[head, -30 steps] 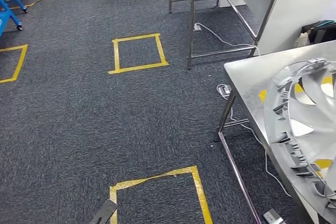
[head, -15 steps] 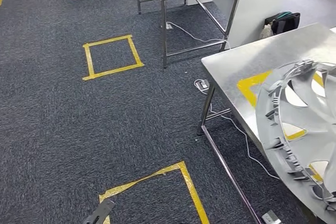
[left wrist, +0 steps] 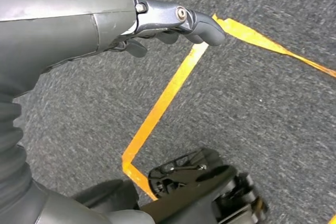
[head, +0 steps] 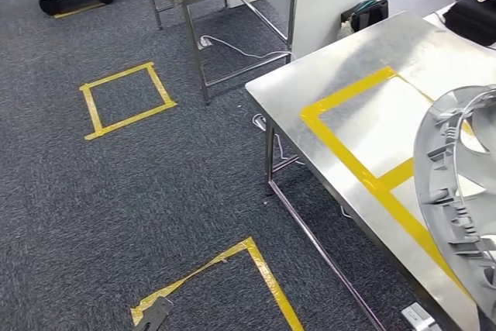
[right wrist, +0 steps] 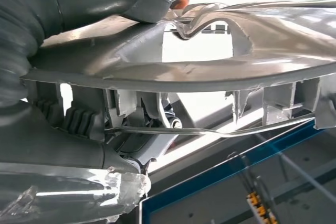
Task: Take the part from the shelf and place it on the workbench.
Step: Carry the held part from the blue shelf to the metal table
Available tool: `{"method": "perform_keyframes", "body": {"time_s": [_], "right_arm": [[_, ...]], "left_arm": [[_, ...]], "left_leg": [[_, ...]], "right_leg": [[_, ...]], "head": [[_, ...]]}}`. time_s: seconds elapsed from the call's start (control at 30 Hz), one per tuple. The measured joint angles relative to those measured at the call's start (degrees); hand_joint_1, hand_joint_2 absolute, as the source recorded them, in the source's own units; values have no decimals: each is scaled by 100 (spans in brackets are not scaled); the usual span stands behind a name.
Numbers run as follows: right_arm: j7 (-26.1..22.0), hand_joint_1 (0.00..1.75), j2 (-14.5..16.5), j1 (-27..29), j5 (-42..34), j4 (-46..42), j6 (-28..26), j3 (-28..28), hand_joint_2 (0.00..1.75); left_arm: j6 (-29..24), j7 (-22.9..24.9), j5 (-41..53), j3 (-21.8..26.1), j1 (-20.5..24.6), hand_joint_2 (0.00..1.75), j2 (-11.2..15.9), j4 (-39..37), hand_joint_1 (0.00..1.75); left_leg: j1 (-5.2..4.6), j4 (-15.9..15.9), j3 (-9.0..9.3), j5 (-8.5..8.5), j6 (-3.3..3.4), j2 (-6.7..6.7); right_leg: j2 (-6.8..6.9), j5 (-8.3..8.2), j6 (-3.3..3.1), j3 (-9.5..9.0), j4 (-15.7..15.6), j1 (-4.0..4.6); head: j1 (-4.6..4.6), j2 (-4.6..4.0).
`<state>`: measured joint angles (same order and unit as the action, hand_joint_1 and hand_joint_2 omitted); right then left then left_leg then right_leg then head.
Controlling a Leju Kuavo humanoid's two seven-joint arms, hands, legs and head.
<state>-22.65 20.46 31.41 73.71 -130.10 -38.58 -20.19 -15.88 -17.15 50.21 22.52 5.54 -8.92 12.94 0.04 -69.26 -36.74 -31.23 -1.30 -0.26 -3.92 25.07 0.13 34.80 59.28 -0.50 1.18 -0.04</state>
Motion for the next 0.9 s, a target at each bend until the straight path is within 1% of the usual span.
{"method": "perform_keyframes", "body": {"time_s": [0.03,0.07,0.1,0.13,0.17,0.2,0.23,0.27,0.3,0.33,0.37,0.4,0.43,0.47,0.5,0.53,0.57,0.6,0.63,0.7,0.73,0.77,0.8,0.83,0.87,0.9], "right_arm": [[0,175,0,1,-14,1,0,-6,175],[1,175,0,0,-24,2,0,-12,175],[5,175,0,-1,-28,3,0,-16,175],[10,175,0,-1,-31,4,0,-20,175],[15,175,0,3,-31,7,0,-23,175],[20,175,0,13,-32,9,0,-26,175],[20,175,0,27,-36,11,0,-30,175],[20,175,0,32,-41,14,0,-32,175],[15,175,0,27,-47,18,0,-32,175],[10,175,0,15,-52,24,0,-30,175],[6,175,0,0,-57,34,0,-27,175],[2,175,0,-8,-61,47,0,-25,175],[2,175,0,-9,-64,62,0,-25,175],[2,175,0,-8,-67,75,0,-27,175],[2,175,0,-7,-69,86,0,-28,175],[1,175,0,-9,-76,95,0,-28,175],[-9,175,0,-15,-91,106,0,-27,175],[-25,175,0,-17,-118,121,0,-25,175],[-48,175,-1,-10,-153,142,0,-23,175],[-113,175,0,43,-229,202,0,-15,175],[-148,175,1,83,-259,237,0,-4,175],[-182,175,2,115,-284,274,0,13,175],[-212,175,3,138,-303,314,0,38,175],[-237,175,3,152,-315,351,0,65,175],[-261,175,4,159,-322,389,0,86,175],[-282,175,4,166,-324,423,0,103,175]], "left_arm": [[11,-3,-4,9,0,175,3,0,0],[18,-5,-8,19,1,175,7,0,0],[22,-7,-13,25,0,175,10,0,0],[25,-8,-17,30,-2,175,13,0,0],[27,-11,-23,34,-4,175,14,0,0],[32,-16,-30,38,-4,175,15,0,0],[38,-25,-35,42,-1,175,15,0,0],[48,-37,-41,46,3,175,15,0,0],[61,-48,-48,50,3,175,15,0,0],[74,-57,-52,54,-4,175,15,0,0],[85,-62,-56,58,-15,175,18,0,0],[94,-64,-59,64,-26,175,21,0,0],[100,-64,-60,70,-31,175,24,0,0],[103,-65,-60,79,-32,175,25,0,0],[107,-67,-61,88,-31,175,23,0,0],[108,-68,-62,97,-30,175,22,0,0],[109,-70,-66,107,-30,175,23,0,0],[111,-73,-73,117,-29,175,26,0,0],[112,-75,-82,126,-26,175,31,0,0],[116,-79,-103,144,-16,175,34,0,0],[119,-82,-111,151,-11,175,33,0,0],[121,-86,-116,156,-8,175,32,0,0],[123,-91,-120,161,-8,175,32,0,0],[125,-97,-122,166,-13,175,31,0,0],[127,-102,-125,172,-25,175,31,0,0],[129,-104,-126,180,-40,175,30,0,0]], "left_leg": [[1,399,175,229,24,-102],[11,789,345,381,45,-221],[14,1057,462,461,53,-320],[13,1203,520,475,58,-388],[5,1255,536,461,66,-374],[0,1272,538,477,84,-321],[0,1298,549,494,113,-266],[5,1323,560,511,146,-206],[10,1344,571,523,172,-140],[4,1345,576,520,188,-72],[-1,1344,579,515,201,2],[-6,1343,582,510,205,77],[-7,1342,586,503,205,147],[-6,1341,593,493,199,212],[-3,1340,608,480,184,272],[-7,1336,631,461,158,326],[-21,1323,646,433,122,368],[-36,1312,661,408,87,400],[-52,1302,670,389,58,431],[-50,1300,690,362,13,492],[-37,1278,694,333,-17,471],[-24,1182,658,262,-47,401],[-15,974,558,143,-73,305],[-10,644,388,-12,-84,195],[-9,237,160,-176,-82,128],[-10,-130,-61,-287,-74,98]], "right_leg": [[-65,-5,11,-2,0,-6],[-124,-8,30,7,12,-3],[-178,-16,57,25,17,-8],[-229,-28,91,47,15,-16],[-286,-44,134,67,3,-26],[-333,-61,175,92,-15,-44],[-294,-47,203,121,5,-45],[-185,23,226,183,113,-38],[-28,160,240,300,350,-28],[147,340,251,452,689,-18],[256,522,268,629,1075,-16],[314,642,284,777,1393,-20],[343,662,297,839,1539,-25],[368,585,309,794,1479,-33],[414,425,319,630,1199,-41],[524,263,332,400,799,-47],[621,154,328,177,433,-43],[694,96,304,16,168,-37],[730,100,269,-58,49,-27],[641,123,173,-58,42,-8],[603,129,137,-57,40,-6],[567,135,100,-61,36,-8],[535,139,64,-69,31,-14],[507,145,35,-74,28,-15],[476,154,11,-78,29,-10],[442,164,-8,-85,29,-3]], "head": [[-1,0],[0,0],[2,0],[3,0],[4,0],[5,0],[8,0],[16,0],[24,0],[29,0],[35,0],[34,0],[34,0],[37,0],[36,0],[37,0],[38,0],[29,0],[21,0],[5,0],[5,0],[-3,0],[-10,0],[-21,0],[-29,0],[-28,0]]}}
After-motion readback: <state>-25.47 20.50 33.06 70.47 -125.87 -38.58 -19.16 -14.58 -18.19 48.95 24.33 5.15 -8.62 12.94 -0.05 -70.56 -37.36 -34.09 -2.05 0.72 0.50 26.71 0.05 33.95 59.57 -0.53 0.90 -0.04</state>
